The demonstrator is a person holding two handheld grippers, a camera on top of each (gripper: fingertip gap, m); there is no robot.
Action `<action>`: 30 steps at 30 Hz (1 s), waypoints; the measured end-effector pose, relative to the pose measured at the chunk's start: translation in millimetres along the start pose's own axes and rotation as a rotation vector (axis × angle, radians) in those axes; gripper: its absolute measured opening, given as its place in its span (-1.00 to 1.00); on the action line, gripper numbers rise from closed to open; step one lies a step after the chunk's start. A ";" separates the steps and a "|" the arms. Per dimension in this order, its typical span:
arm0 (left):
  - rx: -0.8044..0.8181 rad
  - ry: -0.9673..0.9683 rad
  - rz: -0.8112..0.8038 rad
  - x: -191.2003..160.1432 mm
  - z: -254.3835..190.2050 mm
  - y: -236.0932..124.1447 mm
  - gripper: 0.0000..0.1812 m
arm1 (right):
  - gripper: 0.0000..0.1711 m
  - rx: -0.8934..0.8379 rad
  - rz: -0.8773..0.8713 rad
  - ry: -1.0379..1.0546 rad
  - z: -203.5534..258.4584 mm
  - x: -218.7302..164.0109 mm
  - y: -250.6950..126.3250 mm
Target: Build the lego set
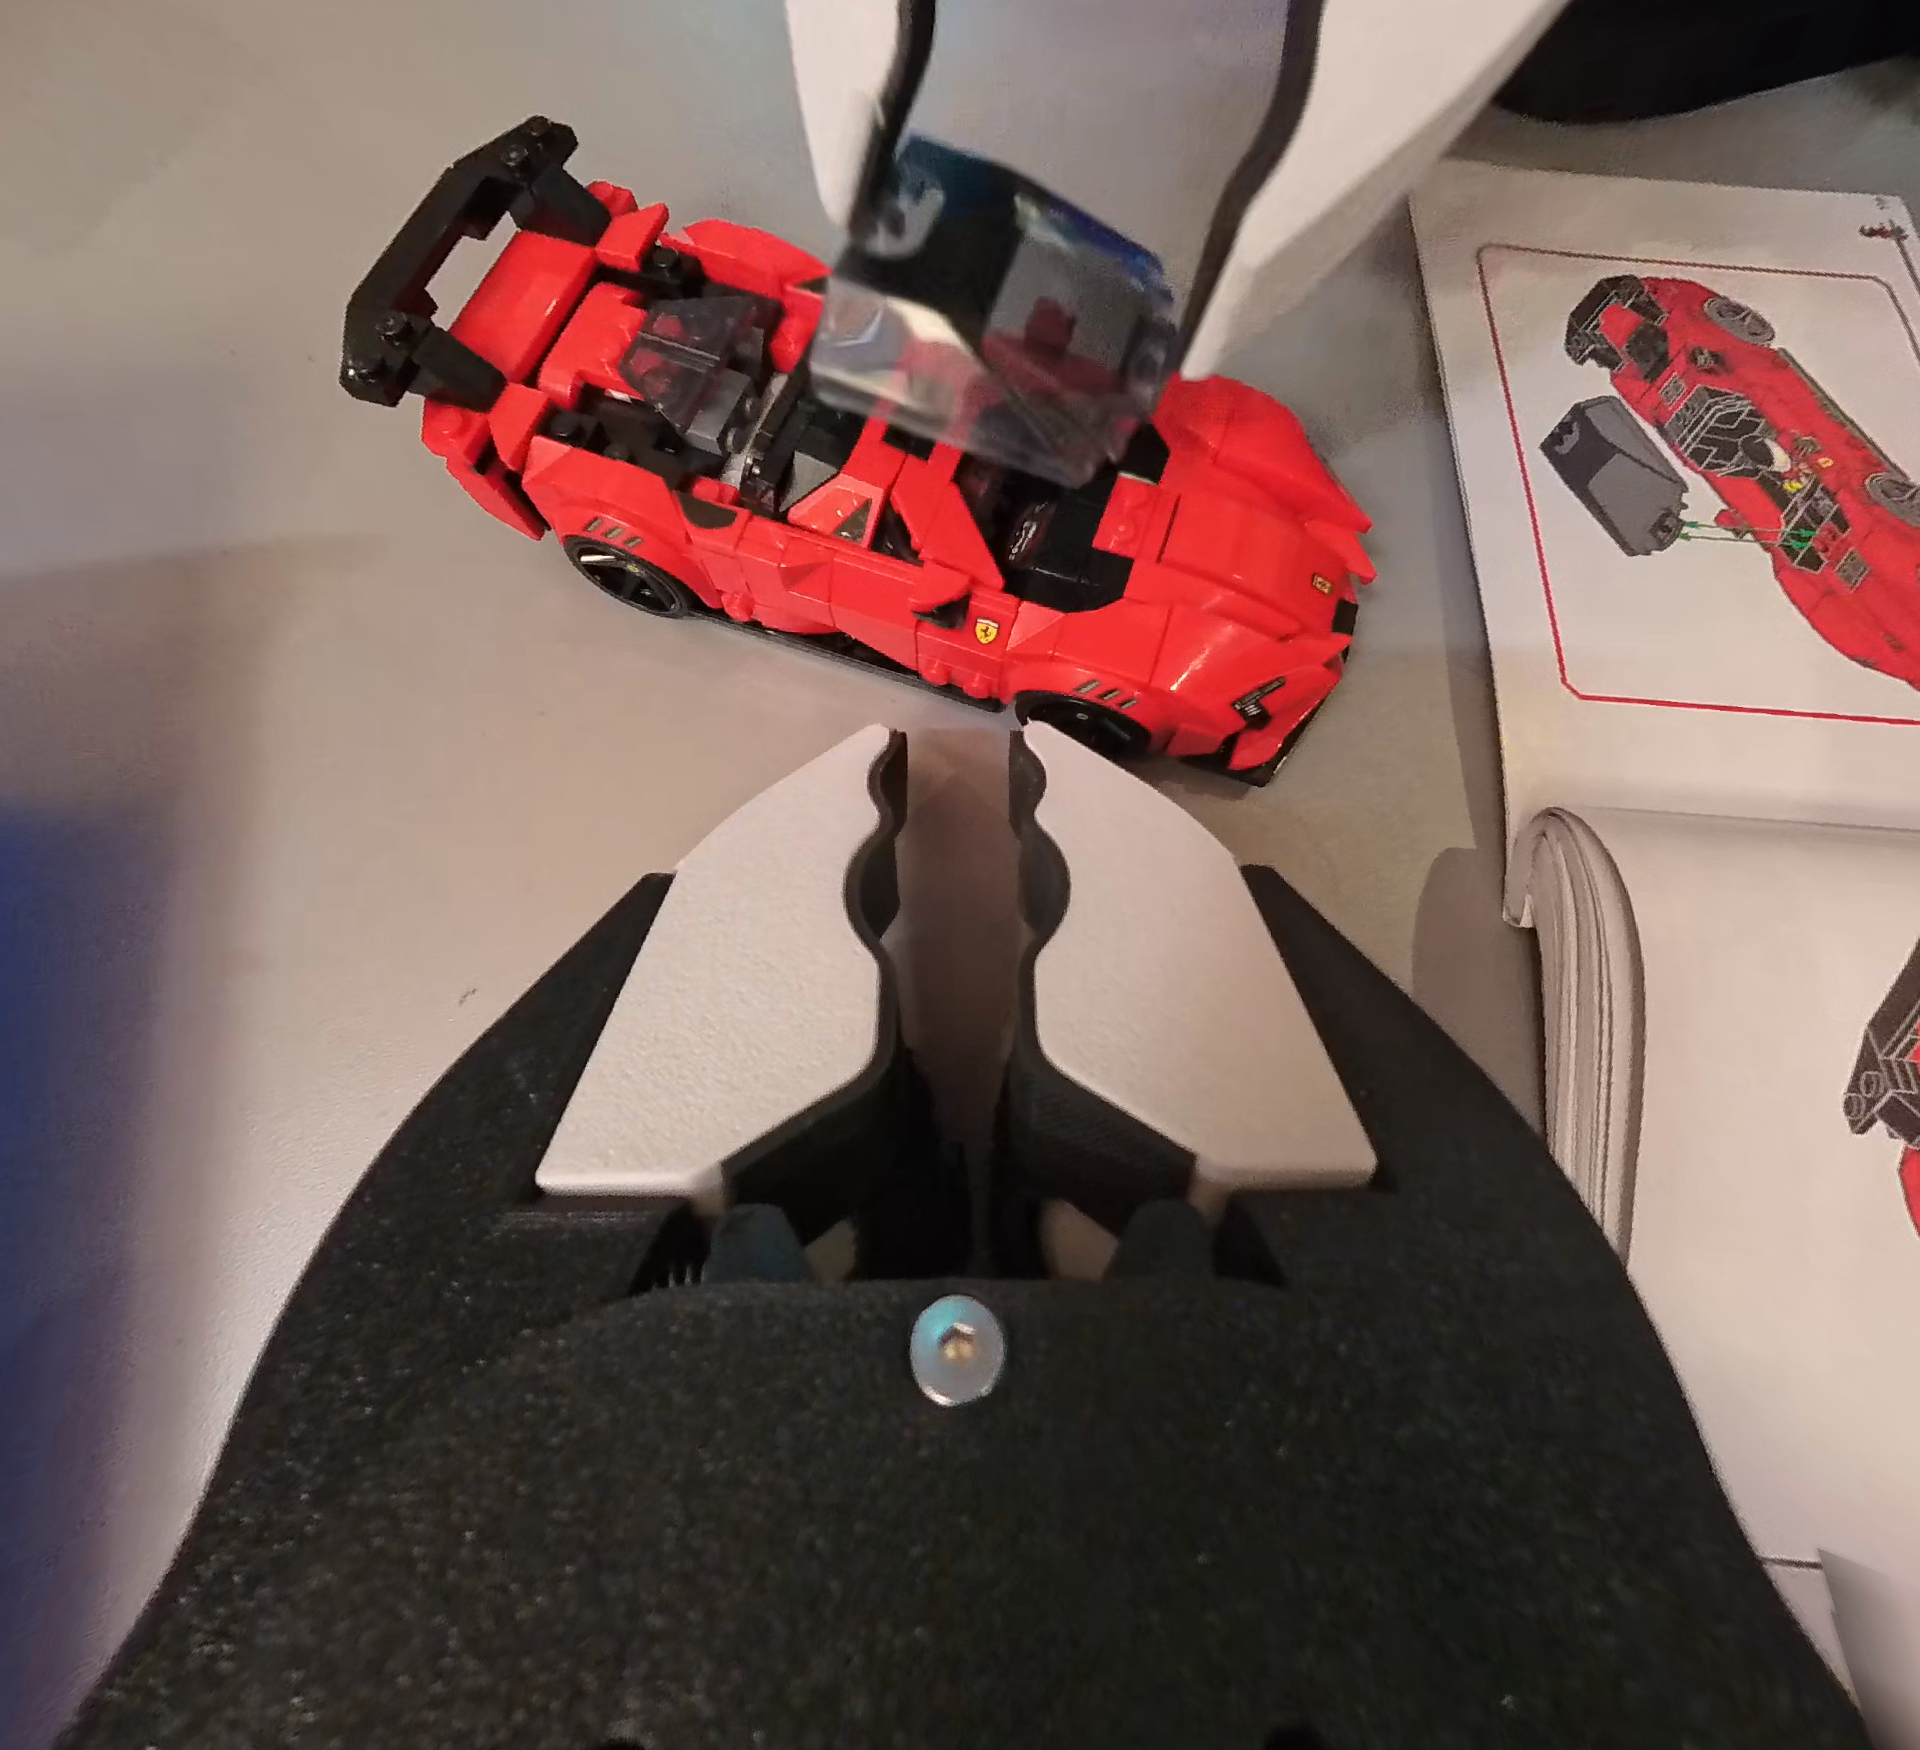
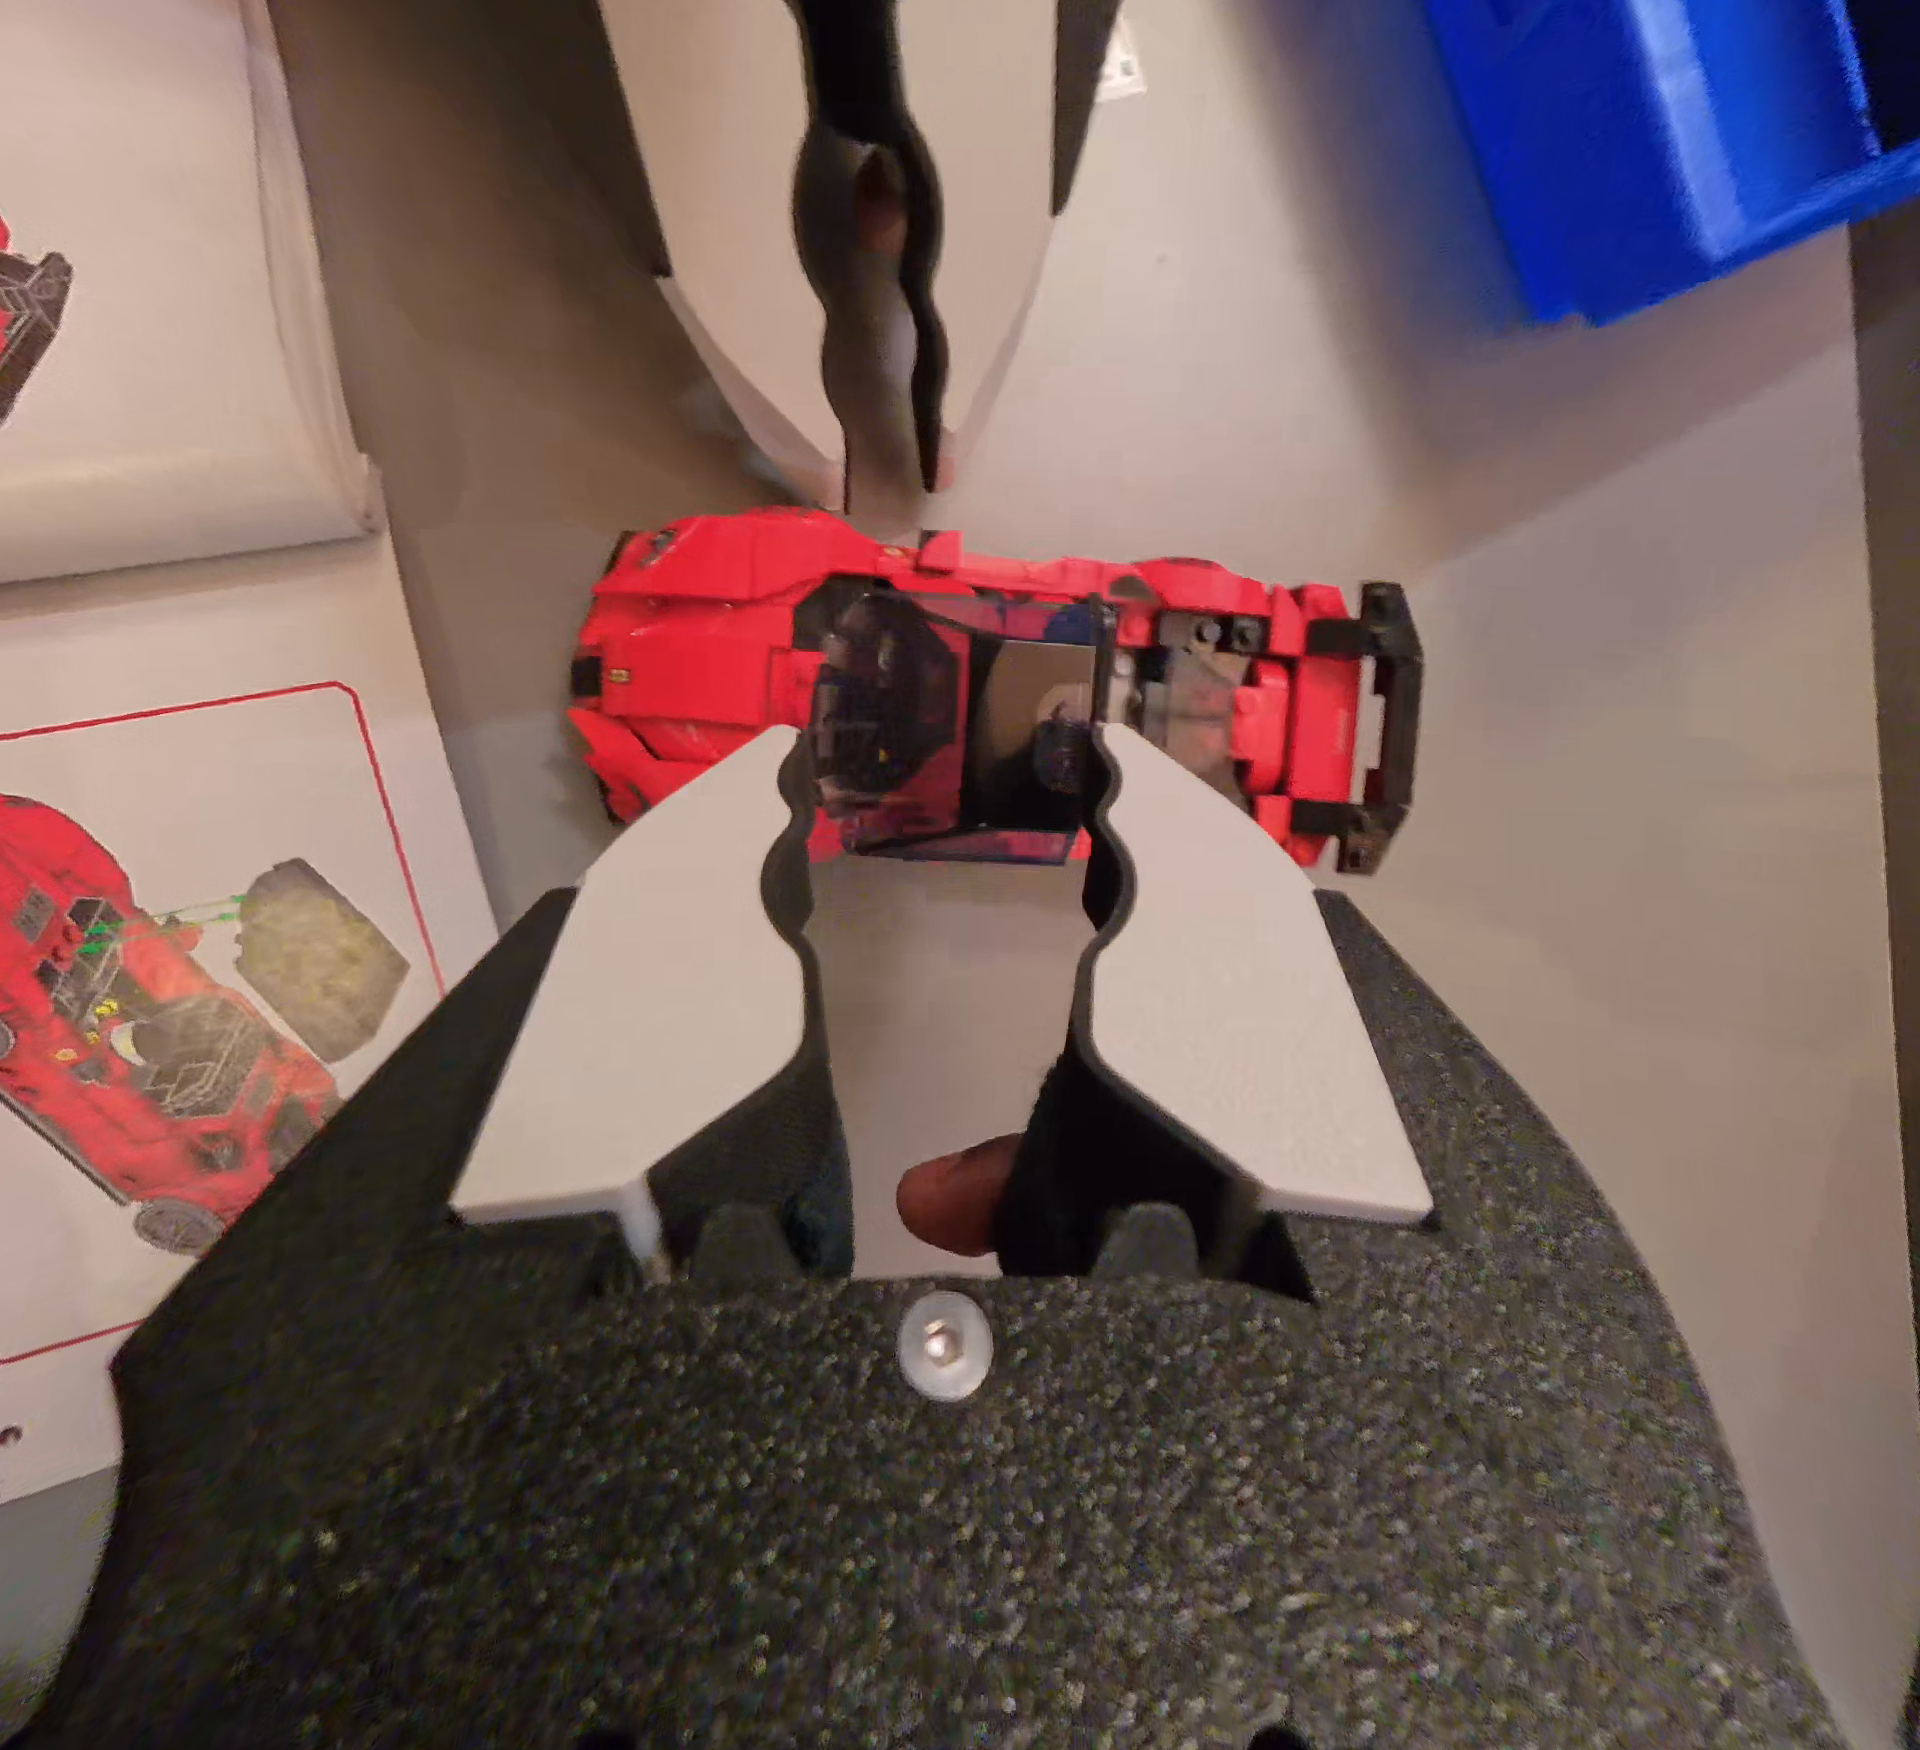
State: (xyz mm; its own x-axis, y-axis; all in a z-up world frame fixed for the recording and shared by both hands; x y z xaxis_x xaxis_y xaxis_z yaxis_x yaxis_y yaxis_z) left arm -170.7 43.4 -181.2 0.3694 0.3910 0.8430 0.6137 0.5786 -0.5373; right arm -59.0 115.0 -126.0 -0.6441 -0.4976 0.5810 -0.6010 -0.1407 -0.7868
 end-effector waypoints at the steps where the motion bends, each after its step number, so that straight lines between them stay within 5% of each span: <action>1: 0.000 0.000 0.000 0.0 0.0 0.1 -0.80 | -0.42 0.005 0.005 -0.007 1.9 1.3 2.8; 30: 0.001 0.012 0.010 -0.5 -0.6 1.1 -0.81 | -0.42 0.040 0.182 0.018 -3.3 7.5 20.4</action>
State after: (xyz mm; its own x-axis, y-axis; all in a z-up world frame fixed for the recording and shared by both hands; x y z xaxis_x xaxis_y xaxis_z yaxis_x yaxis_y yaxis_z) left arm -169.8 43.3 -182.2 0.3835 0.3880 0.8381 0.6097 0.5753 -0.5453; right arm -77.7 111.2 -137.0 -0.7492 -0.5027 0.4313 -0.4542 -0.0841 -0.8869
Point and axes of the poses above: each gripper's, where its closed fingertips meet, y out along the fingers, x out of its top, z = x × y across the jaws, the point moved 7 cm from there along -y, back along the fingers, and after that the axes turned 7 degrees about -z, right-handed, at the moved point
